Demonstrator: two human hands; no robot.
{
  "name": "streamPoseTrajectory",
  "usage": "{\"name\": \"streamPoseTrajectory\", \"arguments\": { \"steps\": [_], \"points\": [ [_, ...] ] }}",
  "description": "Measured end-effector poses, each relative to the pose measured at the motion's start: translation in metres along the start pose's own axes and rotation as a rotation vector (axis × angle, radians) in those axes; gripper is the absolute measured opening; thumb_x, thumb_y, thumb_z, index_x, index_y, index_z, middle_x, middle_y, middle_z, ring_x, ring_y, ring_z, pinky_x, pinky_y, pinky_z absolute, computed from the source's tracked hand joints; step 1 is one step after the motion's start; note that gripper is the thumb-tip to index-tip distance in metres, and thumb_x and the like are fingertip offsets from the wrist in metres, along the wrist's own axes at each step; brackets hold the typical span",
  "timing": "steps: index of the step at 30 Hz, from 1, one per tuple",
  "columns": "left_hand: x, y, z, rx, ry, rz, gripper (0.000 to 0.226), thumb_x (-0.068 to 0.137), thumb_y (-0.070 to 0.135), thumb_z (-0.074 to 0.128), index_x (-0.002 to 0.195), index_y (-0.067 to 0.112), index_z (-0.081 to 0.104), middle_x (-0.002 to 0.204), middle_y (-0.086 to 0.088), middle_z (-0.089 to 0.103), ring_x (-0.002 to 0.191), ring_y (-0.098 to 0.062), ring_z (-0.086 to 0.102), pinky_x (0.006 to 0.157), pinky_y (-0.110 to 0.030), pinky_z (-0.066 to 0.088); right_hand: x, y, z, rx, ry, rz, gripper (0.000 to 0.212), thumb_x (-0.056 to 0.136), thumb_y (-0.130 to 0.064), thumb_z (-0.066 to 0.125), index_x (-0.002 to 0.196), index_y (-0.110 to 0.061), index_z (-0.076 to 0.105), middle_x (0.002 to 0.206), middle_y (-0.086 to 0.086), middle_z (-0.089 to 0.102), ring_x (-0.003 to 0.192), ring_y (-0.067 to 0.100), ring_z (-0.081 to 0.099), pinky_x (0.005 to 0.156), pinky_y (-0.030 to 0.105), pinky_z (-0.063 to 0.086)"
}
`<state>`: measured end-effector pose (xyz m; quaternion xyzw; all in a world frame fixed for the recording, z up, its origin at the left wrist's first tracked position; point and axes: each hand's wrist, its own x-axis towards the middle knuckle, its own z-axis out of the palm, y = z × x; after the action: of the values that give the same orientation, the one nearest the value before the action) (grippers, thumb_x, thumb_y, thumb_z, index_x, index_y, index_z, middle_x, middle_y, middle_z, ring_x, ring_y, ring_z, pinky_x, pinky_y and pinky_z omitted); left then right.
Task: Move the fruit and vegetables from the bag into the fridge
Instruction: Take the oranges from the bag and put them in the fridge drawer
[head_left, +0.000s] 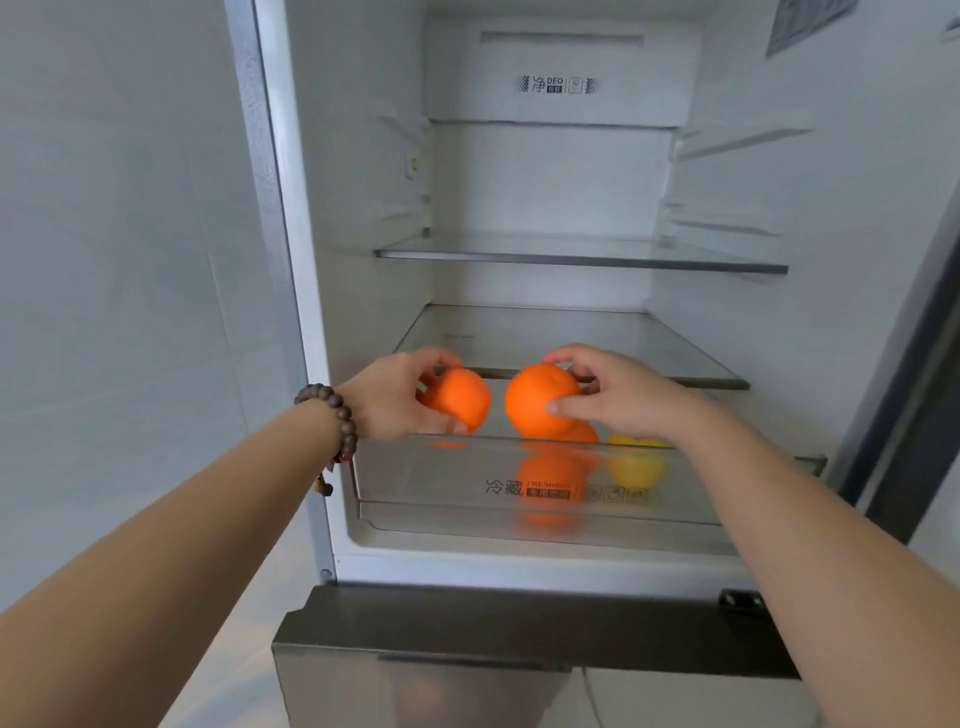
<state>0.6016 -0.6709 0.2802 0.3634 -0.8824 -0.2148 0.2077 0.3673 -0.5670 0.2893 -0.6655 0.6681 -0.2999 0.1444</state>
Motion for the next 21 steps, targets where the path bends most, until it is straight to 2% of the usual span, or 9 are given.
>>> {"name": "streamPoseTrajectory", "arguments": {
  "steps": [2, 5, 10, 14, 18, 21],
  "points": [
    [0.010, -0.006, 0.003, 0.033, -0.077, -0.017, 0.069, 0.069, 0.033, 0.081, 0.128, 0.032, 0.046, 0.115, 0.001, 0.055, 0.099, -0.017, 0.059, 0.087, -0.031, 0.049, 0.010, 0.007, 0.002, -0.052, -0.132, 0.044, 0.057, 0.081, -0.029, 0.069, 0.133, -0.030, 0.044, 0.130, 0.002, 0.051, 0.108, 0.014, 0.052, 0.097, 0.033, 0.044],
    [0.022, -0.010, 0.005, 0.088, -0.151, -0.015, 0.069, 0.070, 0.034, 0.080, 0.130, 0.031, 0.046, 0.118, 0.000, 0.056, 0.099, -0.016, 0.059, 0.087, -0.028, 0.048, 0.026, 0.017, 0.007, -0.107, -0.244, 0.065, 0.058, 0.083, -0.035, 0.065, 0.135, -0.034, 0.039, 0.136, 0.003, 0.048, 0.116, 0.017, 0.051, 0.102, 0.039, 0.042],
    [0.028, -0.017, 0.006, 0.262, -0.107, -0.014, 0.074, 0.070, 0.033, 0.080, 0.134, 0.025, 0.044, 0.127, -0.003, 0.053, 0.108, -0.019, 0.054, 0.087, -0.024, 0.042, 0.050, 0.013, 0.015, -0.126, -0.421, 0.038, 0.059, 0.089, -0.038, 0.056, 0.141, -0.033, 0.027, 0.144, 0.004, 0.038, 0.130, 0.017, 0.040, 0.111, 0.036, 0.032],
    [0.029, -0.023, 0.009, 0.315, -0.067, -0.001, 0.075, 0.070, 0.032, 0.079, 0.134, 0.020, 0.043, 0.129, -0.004, 0.053, 0.112, -0.019, 0.052, 0.083, -0.019, 0.036, 0.058, 0.015, 0.023, -0.177, -0.444, -0.002, 0.060, 0.090, -0.042, 0.053, 0.142, -0.034, 0.024, 0.144, -0.003, 0.039, 0.131, 0.015, 0.039, 0.112, 0.038, 0.031],
    [0.029, -0.023, 0.009, 0.290, -0.127, -0.006, 0.074, 0.071, 0.036, 0.078, 0.134, 0.021, 0.043, 0.126, -0.003, 0.053, 0.097, -0.011, 0.047, 0.082, -0.021, 0.038, 0.055, 0.019, 0.013, -0.169, -0.443, 0.018, 0.056, 0.088, -0.044, 0.054, 0.138, -0.037, 0.029, 0.140, -0.002, 0.043, 0.126, 0.014, 0.044, 0.110, 0.038, 0.034],
    [0.030, -0.023, 0.009, 0.269, -0.170, -0.006, 0.072, 0.072, 0.037, 0.077, 0.134, 0.023, 0.043, 0.124, -0.003, 0.052, 0.097, -0.012, 0.047, 0.085, -0.024, 0.041, 0.047, 0.013, -0.007, -0.203, -0.501, 0.057, 0.054, 0.089, -0.038, 0.055, 0.138, -0.033, 0.033, 0.136, -0.002, 0.046, 0.123, 0.015, 0.046, 0.106, 0.032, 0.037]
  ]
}}
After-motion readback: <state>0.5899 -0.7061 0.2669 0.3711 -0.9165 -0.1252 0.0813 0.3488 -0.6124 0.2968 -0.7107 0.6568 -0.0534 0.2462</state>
